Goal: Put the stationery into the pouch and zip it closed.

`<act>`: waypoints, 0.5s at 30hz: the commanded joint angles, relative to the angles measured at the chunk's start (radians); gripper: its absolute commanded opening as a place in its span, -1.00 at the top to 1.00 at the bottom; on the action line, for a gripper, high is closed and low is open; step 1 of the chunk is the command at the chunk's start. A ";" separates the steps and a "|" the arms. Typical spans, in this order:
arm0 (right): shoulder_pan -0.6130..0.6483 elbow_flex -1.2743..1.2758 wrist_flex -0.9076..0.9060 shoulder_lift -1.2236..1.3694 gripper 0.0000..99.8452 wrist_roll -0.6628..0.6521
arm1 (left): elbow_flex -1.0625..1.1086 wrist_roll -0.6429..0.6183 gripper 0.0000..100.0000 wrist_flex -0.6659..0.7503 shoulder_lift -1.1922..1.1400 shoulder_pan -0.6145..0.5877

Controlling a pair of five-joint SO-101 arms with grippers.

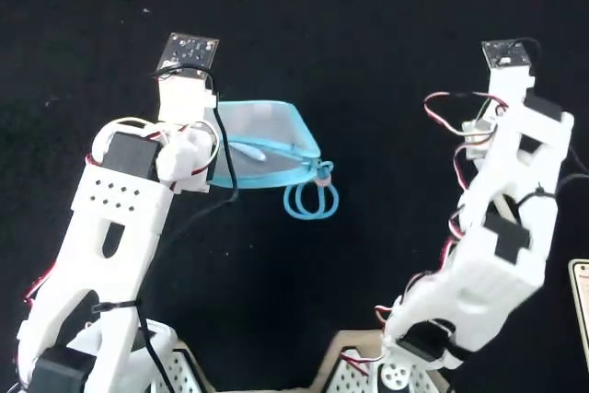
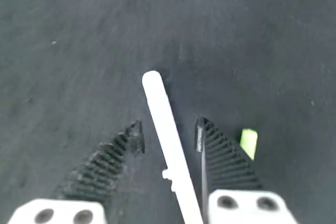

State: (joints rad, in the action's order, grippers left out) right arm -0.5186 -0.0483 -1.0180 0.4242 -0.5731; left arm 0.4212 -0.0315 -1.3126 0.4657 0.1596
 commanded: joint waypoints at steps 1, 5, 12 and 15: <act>0.011 -0.119 0.009 0.056 0.69 -0.009 | 0.036 -0.003 0.94 0.002 -0.020 -0.008; 0.028 -0.193 -0.028 0.142 0.70 -0.009 | 0.036 -0.003 0.94 0.002 -0.020 -0.008; 0.049 -0.372 -0.195 0.266 0.80 -0.037 | 0.036 -0.003 0.94 0.000 -0.020 -0.008; 0.054 -0.432 -0.256 0.312 0.98 -0.074 | 0.036 -0.003 0.94 0.000 -0.020 -0.008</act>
State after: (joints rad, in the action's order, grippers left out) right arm -0.4941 -0.3905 -1.2129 0.7296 -0.6191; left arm 0.4212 -0.0315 -1.3126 0.4657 0.1596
